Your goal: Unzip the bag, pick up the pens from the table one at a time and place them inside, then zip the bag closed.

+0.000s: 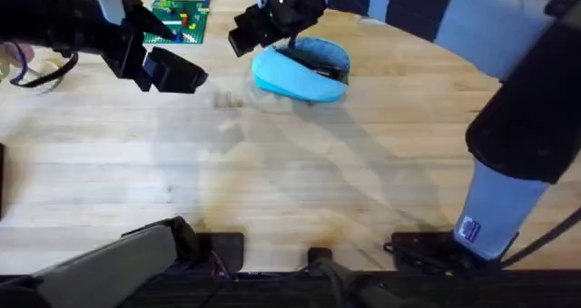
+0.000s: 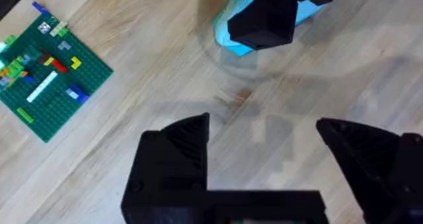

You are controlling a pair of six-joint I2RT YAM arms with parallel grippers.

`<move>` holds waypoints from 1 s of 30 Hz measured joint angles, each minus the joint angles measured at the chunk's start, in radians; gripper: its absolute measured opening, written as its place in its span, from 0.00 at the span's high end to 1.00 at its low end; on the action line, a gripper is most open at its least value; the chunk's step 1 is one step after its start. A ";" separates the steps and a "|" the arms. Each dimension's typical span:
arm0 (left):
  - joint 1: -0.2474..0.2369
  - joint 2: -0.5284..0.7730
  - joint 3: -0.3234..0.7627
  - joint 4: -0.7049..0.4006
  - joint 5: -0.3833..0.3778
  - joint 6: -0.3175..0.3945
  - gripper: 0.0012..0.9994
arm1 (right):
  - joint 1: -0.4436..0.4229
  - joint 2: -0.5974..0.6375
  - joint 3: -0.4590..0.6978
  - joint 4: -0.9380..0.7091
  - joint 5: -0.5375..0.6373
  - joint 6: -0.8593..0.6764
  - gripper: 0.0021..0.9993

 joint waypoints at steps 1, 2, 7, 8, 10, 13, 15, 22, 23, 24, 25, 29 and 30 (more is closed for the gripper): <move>0.000 0.000 0.000 0.000 0.000 0.000 0.01 | 0.000 0.001 0.000 0.001 0.000 0.005 0.04; 0.000 0.000 0.000 0.000 0.000 0.000 0.01 | 0.000 0.002 0.000 0.001 0.000 0.012 0.04; 0.000 0.000 0.000 0.000 0.000 0.000 0.01 | 0.000 0.001 0.000 -0.003 0.000 0.041 0.06; 0.000 0.000 0.000 0.000 0.000 0.000 0.01 | 0.000 0.002 0.000 -0.003 0.000 0.046 0.06; 0.000 0.000 0.000 0.000 0.000 0.000 0.01 | 0.000 0.003 0.000 -0.003 0.000 0.053 0.06; 0.000 0.000 0.000 0.000 0.000 0.000 0.01 | 0.000 0.016 0.002 -0.002 0.000 0.059 0.06; 0.000 0.000 0.000 0.000 0.000 0.000 0.01 | 0.000 0.034 0.002 -0.002 0.000 0.059 0.06; 0.000 0.000 0.000 0.000 0.000 0.000 0.01 | 0.000 0.059 0.002 -0.002 0.002 0.060 0.10; 0.000 0.000 0.000 0.000 0.000 0.000 0.01 | 0.000 0.059 0.002 -0.001 0.004 0.061 0.10; 0.000 0.000 0.000 0.000 0.000 0.000 0.01 | 0.000 0.059 0.002 0.000 0.004 0.063 0.12; 0.000 0.000 0.000 0.000 0.000 0.000 0.01 | 0.000 0.059 0.002 0.000 0.005 0.065 0.12; 0.000 0.000 0.000 0.000 0.000 0.000 0.01 | -0.001 0.059 0.002 0.003 0.007 0.071 0.21; 0.000 0.000 0.000 0.000 0.000 0.000 0.01 | -0.001 0.059 0.002 0.003 0.007 0.073 0.25</move>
